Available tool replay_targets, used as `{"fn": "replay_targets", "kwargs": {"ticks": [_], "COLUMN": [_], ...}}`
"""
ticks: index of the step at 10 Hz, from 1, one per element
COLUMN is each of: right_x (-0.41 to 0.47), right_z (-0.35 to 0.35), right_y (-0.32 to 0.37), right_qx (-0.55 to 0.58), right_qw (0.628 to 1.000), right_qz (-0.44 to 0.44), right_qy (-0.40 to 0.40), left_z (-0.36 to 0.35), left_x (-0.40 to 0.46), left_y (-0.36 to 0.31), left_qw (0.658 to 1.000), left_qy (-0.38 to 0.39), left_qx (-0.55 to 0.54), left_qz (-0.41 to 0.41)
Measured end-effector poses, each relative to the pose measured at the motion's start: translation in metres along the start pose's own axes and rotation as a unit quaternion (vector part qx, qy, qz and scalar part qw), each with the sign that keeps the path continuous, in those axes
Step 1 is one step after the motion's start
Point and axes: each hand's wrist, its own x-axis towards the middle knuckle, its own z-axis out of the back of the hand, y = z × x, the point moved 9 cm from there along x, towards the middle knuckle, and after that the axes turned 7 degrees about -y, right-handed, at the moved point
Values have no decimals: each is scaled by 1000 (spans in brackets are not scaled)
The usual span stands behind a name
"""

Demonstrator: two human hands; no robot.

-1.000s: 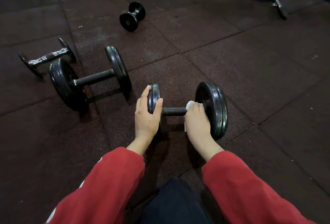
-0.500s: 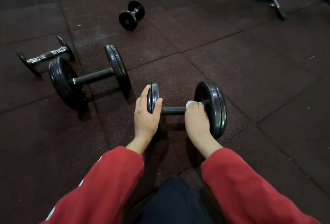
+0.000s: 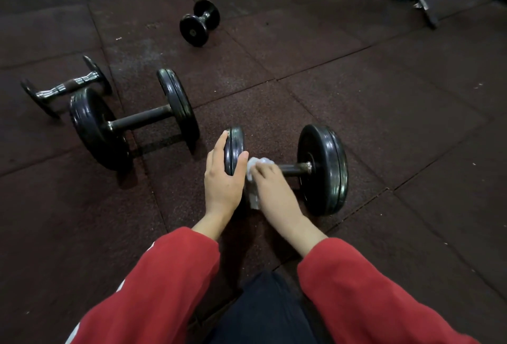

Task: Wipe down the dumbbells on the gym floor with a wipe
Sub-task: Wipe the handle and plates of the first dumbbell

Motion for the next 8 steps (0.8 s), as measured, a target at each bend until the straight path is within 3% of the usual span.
{"fn": "replay_targets", "kwargs": {"ticks": [1,3,5,6,7,8], "right_x": [7,25,57,56,48,24], "right_z": [2,10,11,10,6,4], "right_y": [8,12,6,1,-1,4], "right_qx": [-1,12,-15,31,47,55], "right_qw": [991,992,1000,999,999,987], "right_qz": [57,77,20,-7,15,64], "right_qy": [-122,-99,3,34,-12,-134], "left_z": [0,1,1,2,3,3], "left_x": [0,-1,-1,-2,-3,-4], "left_y": [-1,-4,-2,0,-2,-3], "left_qw": [1000,1000,1000,1000,1000,1000], "left_qy": [3,-3,0,1,-1,-3], "left_qx": [-4,-9,-2,7,5,-2], "left_qz": [-1,-10,-12,-10,-17,-17]}}
